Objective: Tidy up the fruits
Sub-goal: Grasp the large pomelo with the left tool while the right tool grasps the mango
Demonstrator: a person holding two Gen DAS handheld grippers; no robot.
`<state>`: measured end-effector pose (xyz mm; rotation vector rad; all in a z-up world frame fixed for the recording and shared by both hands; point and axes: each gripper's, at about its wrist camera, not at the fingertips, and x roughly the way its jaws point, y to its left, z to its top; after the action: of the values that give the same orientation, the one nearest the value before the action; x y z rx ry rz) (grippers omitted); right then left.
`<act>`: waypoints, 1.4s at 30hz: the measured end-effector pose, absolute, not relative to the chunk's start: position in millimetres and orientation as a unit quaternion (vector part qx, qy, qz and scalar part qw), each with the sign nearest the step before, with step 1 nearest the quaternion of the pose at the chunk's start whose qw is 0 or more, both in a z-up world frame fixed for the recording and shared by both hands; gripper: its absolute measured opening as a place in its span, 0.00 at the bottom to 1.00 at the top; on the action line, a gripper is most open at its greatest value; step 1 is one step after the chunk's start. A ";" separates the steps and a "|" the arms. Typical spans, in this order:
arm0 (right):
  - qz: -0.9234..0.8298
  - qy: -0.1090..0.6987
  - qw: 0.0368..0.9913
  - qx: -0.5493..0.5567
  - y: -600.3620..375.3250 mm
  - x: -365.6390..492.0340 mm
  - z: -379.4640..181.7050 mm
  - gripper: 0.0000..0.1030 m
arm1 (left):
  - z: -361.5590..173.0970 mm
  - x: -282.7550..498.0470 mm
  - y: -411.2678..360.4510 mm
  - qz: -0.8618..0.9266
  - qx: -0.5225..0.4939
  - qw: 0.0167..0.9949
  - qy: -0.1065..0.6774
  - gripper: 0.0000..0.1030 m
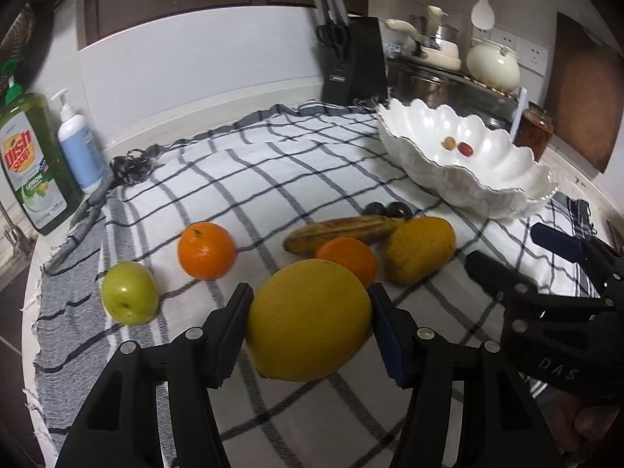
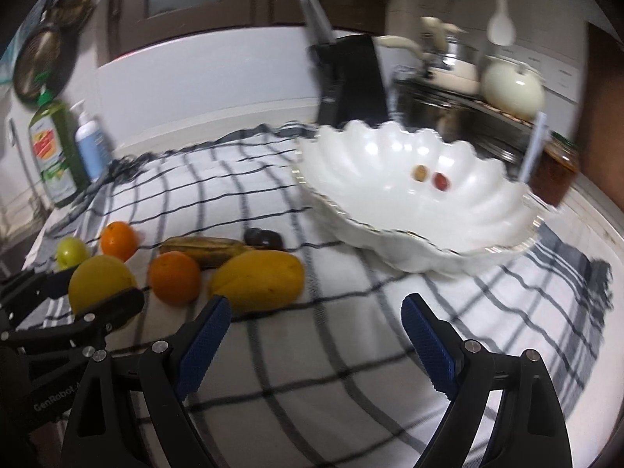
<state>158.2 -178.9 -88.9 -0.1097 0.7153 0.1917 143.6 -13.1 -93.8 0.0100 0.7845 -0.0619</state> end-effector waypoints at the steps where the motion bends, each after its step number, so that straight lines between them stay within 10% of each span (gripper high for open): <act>1: 0.100 0.351 0.929 -0.059 -176.0 160.2 -89.5 0.87 | -93.4 143.9 -11.0 -0.028 0.003 0.924 0.382 0.57; 42: 0.173 0.408 0.888 -0.125 -130.0 205.0 -129.5 0.76 | -100.3 167.1 12.1 0.004 -0.019 0.918 0.397 0.57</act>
<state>205.0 -130.0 -129.5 -0.2589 0.8477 0.3586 167.1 12.1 -100.3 -0.0399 0.8160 0.0082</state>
